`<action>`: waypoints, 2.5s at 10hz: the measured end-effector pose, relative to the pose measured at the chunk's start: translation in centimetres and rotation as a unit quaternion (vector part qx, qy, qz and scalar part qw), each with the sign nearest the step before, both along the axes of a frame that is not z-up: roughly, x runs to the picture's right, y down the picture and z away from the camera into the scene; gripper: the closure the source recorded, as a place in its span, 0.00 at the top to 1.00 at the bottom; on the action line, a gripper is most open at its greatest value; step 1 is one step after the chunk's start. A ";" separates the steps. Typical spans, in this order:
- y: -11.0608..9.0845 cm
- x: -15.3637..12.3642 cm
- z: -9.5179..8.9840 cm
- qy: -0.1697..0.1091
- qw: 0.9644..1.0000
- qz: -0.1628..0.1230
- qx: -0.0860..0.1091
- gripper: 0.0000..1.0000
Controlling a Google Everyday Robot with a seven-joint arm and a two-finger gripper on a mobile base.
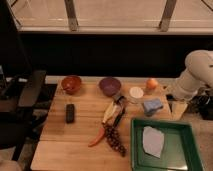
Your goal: Place eraser in table surface
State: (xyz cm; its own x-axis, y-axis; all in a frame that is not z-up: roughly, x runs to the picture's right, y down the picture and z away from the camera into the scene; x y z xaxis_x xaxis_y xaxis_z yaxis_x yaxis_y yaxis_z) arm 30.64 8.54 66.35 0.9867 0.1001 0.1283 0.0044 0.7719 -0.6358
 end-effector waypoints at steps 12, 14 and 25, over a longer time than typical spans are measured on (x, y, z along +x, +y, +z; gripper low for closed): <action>0.0 0.0 0.0 0.000 1.000 0.000 0.000 0.80; 0.0 0.0 0.0 0.000 1.000 0.000 0.000 0.80; -1.3 -1.0 -0.1 0.013 0.998 -0.056 0.022 0.80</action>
